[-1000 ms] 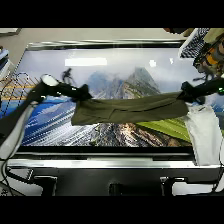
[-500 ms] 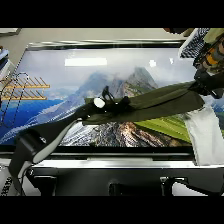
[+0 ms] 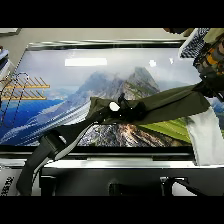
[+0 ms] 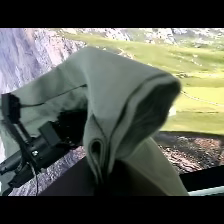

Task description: Fold the clothes and pants, and hang the long-sleeved shirts on hangers.

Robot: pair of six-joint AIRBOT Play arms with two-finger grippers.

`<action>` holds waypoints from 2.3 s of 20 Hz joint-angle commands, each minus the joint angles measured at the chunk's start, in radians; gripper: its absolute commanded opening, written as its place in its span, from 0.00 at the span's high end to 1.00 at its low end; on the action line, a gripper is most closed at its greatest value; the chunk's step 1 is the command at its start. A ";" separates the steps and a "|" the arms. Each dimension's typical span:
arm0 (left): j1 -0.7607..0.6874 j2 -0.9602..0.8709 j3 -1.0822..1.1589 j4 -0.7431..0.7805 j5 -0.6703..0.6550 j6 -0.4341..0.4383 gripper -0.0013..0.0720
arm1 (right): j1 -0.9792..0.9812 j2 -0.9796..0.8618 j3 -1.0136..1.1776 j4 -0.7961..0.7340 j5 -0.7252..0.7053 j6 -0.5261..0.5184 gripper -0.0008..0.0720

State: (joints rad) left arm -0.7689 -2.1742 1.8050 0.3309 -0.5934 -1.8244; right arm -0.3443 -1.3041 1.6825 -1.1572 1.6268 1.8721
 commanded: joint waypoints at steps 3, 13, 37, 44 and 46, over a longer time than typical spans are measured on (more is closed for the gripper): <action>0.093 0.010 0.035 -0.016 -0.381 0.183 0.97 | 0.005 0.004 0.000 0.000 -0.092 0.014 0.94; 0.489 0.458 0.035 0.480 -0.940 0.200 0.96 | 0.420 -0.053 -0.001 0.026 -0.267 0.188 0.94; 0.913 0.774 0.034 0.571 -1.029 0.233 0.96 | 0.842 -0.471 -0.001 0.108 -0.641 0.395 0.94; 0.913 0.774 0.034 0.571 -1.030 0.244 0.96 | 0.842 -0.481 -0.001 0.200 -0.620 0.321 0.68; 0.913 0.774 0.034 0.571 -1.029 0.244 0.96 | 0.842 -0.478 -0.001 0.271 -0.601 0.230 0.03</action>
State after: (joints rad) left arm 0.1432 -1.4014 1.8397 0.9009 -1.6230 -1.5833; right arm 0.4973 -1.7824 1.6817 -0.9699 1.0023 2.1952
